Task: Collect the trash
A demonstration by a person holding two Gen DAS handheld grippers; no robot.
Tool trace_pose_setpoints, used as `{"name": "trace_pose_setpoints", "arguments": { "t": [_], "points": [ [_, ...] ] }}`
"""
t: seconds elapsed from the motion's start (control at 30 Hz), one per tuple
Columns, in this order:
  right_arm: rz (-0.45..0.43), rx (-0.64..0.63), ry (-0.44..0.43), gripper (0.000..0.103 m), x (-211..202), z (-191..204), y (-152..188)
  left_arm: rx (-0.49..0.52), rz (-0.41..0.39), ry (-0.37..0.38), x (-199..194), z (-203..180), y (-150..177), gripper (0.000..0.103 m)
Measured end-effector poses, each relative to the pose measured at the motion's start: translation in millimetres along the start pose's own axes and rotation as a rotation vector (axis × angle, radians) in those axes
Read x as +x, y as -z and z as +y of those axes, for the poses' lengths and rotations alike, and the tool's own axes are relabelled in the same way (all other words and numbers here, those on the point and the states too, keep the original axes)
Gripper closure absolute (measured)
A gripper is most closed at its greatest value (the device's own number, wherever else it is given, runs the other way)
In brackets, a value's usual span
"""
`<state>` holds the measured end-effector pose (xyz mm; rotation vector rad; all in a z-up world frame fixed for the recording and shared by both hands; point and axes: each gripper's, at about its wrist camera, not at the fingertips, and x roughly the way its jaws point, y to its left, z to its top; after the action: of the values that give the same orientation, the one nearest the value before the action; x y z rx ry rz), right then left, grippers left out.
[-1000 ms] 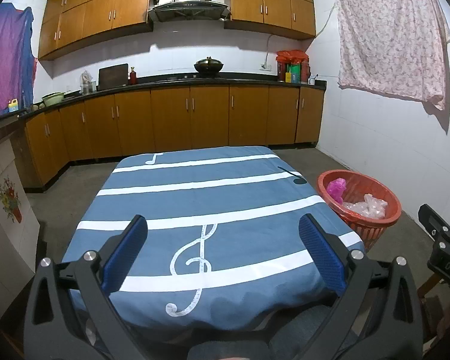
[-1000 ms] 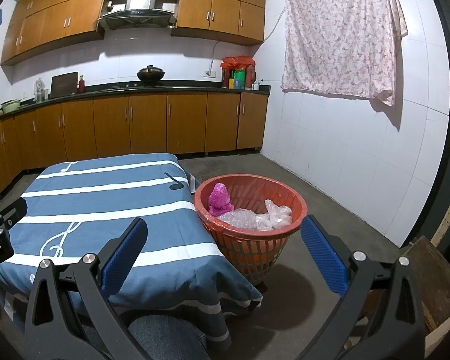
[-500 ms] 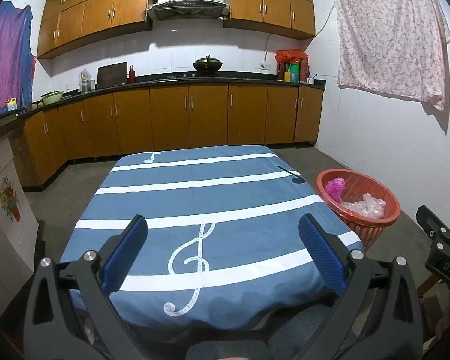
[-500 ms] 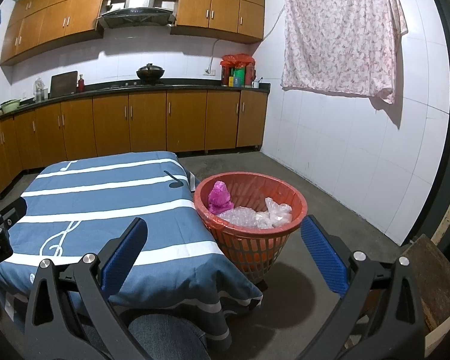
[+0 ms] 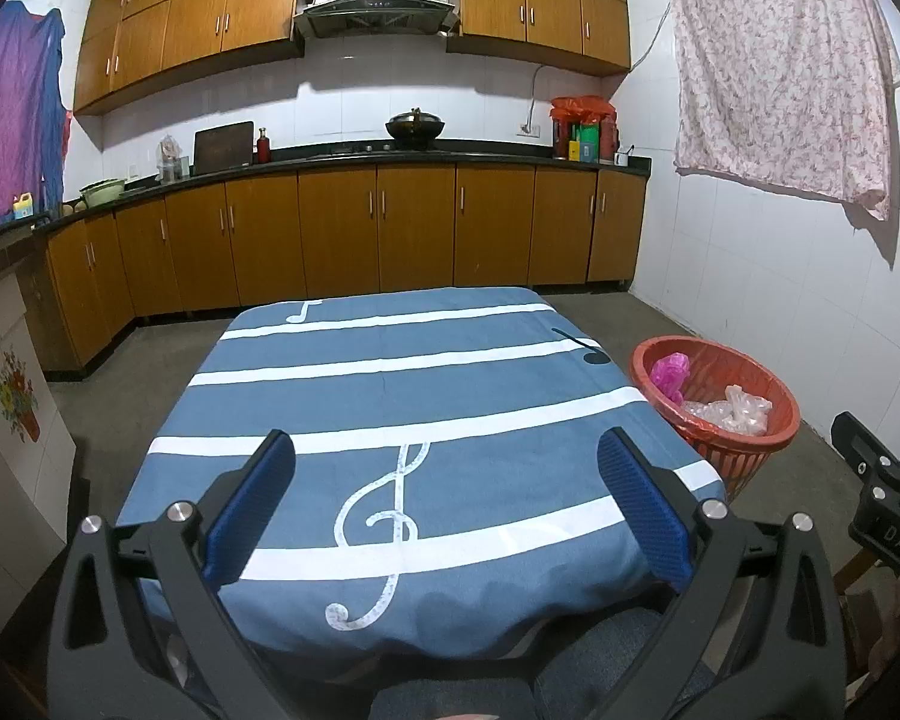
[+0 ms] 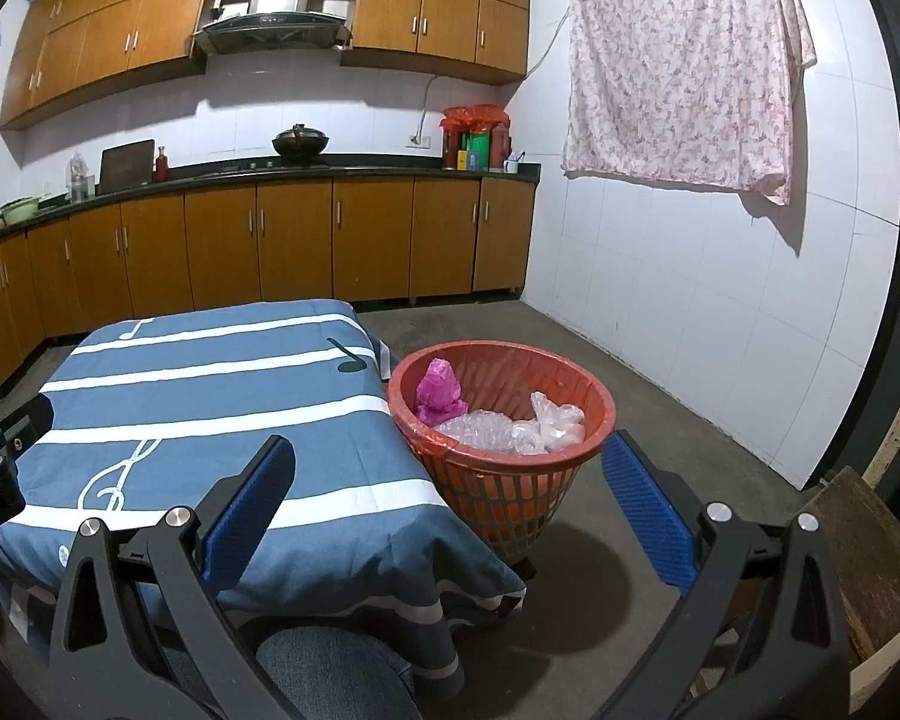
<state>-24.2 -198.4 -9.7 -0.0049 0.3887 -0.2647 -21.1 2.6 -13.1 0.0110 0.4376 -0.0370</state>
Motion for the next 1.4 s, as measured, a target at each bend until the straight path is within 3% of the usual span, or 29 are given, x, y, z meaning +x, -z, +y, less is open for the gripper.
{"name": "trace_pose_setpoints", "arguments": {
  "t": [1.4],
  "points": [
    [0.007, 0.003, -0.002, 0.002, -2.0, -2.3, 1.3, -0.002, 0.009, 0.002, -1.3, -4.7, 1.2, 0.004]
  ]
}}
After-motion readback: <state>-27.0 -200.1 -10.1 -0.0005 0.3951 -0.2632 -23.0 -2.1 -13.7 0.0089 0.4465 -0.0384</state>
